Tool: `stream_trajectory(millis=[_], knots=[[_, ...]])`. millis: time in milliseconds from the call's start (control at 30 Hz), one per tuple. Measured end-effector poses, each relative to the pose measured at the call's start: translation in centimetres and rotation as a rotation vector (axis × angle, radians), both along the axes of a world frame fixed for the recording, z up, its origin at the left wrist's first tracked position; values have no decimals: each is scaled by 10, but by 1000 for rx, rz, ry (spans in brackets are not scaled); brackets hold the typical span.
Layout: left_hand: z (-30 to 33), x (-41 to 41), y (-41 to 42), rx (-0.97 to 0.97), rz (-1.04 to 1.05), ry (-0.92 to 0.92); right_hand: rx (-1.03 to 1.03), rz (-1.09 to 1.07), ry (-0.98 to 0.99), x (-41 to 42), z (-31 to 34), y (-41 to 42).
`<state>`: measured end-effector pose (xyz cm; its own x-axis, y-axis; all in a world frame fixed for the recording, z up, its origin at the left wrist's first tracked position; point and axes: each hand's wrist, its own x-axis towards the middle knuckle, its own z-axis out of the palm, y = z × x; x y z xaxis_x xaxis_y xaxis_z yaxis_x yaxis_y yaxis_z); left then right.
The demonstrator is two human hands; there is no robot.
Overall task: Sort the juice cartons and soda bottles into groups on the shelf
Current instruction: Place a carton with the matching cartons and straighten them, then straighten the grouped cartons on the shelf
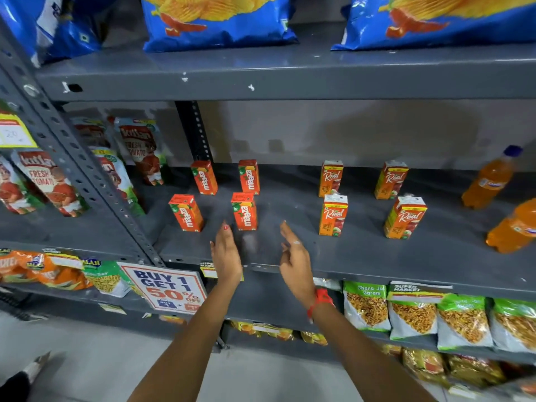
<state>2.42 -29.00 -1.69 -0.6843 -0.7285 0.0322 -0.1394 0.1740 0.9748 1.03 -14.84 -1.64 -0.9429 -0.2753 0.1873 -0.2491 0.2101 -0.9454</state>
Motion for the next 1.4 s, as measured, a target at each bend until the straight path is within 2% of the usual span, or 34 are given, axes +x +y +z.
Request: stream_trajectory(millis=[67,167,233,333,400,467,567,633,833,1200,1400], knots=[[-4,10,18,-135,98,94,-127,-143,14,7,-5,33],[-1,8,56,-268,108,178,-267,-434,60,5,-2,85],[6,-3,92,-323,12,220,-330,-581,50,-7,0,119],[22,-20,155,-320,-272,347,-331,-694,50,-36,5,163],[26,-37,194,-252,-482,369,-298,-657,0,-54,9,189],[26,-58,227,-98,-638,282,-184,-545,-32,-72,10,210],[20,-85,257,272,-677,74,-32,-350,-17,-87,9,226],[16,-94,266,391,-678,29,7,-311,-17,-88,7,233],[6,-92,270,352,-671,-41,-27,-342,-51,-90,2,237],[9,-88,272,323,-636,-33,-64,-336,-26,-83,7,239],[13,-81,281,327,-477,-2,-176,-323,-129,-68,10,256]])
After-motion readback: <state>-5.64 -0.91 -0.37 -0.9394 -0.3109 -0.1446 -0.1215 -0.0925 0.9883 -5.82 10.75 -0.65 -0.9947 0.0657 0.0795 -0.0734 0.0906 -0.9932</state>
